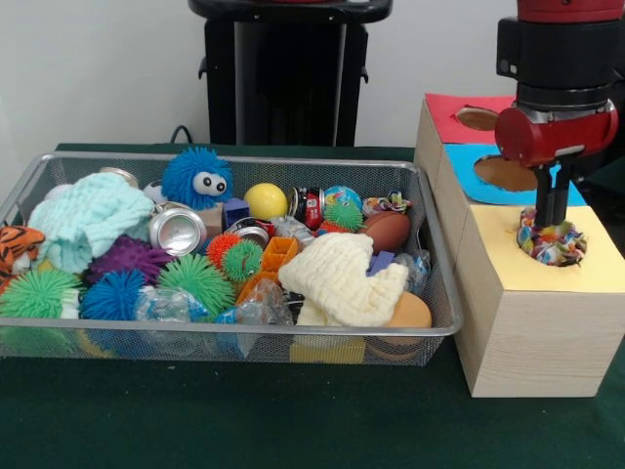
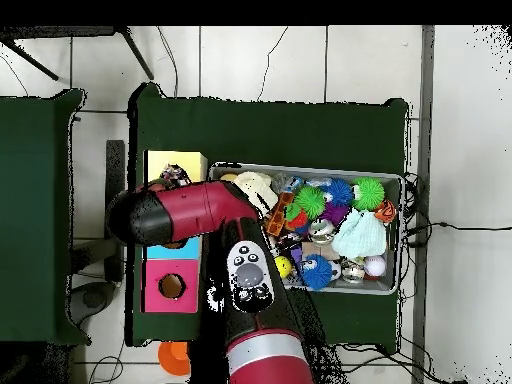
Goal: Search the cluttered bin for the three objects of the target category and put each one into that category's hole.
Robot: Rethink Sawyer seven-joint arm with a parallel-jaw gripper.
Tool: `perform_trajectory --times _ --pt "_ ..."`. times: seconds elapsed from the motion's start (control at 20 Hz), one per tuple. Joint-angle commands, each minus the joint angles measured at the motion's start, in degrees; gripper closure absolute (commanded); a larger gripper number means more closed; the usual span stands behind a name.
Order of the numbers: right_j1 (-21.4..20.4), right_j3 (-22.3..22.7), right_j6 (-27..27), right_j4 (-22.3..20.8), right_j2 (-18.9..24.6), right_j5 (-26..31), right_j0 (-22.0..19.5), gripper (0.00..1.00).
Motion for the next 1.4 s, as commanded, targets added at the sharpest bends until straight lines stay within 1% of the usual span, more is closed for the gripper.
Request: perform_trajectory --times 0.05,0.35,0.45,0.5,0.6,0.65,0.75,0.85,1.0,1.25,1.4 --pt "6.40 -3.25 3.13 -3.56 -3.13 7.94 0.17 1.00" --pt "10.82 -4.19 3.34 -3.51 -1.88 2.22 -0.34 1.00" --pt "11.87 -3.89 3.31 -3.66 -0.99 -0.37 -1.00 1.00" --pt "13.16 -3.97 3.01 -3.82 0.21 -2.97 -1.93 1.00" --pt "15.65 -5.54 3.08 -4.36 0.34 -5.50 -1.89 1.00" --pt "16.11 -5.91 3.18 -4.43 0.11 -5.78 -1.70 1.00" --pt "15.78 -5.86 3.25 -4.17 -0.24 -5.15 -1.42 1.00" --pt "14.49 -5.42 3.17 -3.44 -0.46 -3.54 -1.24 1.00" --pt "11.58 -4.45 3.45 -2.38 -0.90 -1.46 -0.77 1.00" --pt "9.90 -4.18 3.91 -1.58 -0.31 -0.93 -0.75 1.00" --pt "8.64 -3.90 4.04 -1.21 -0.40 0.44 -0.48 1.00"
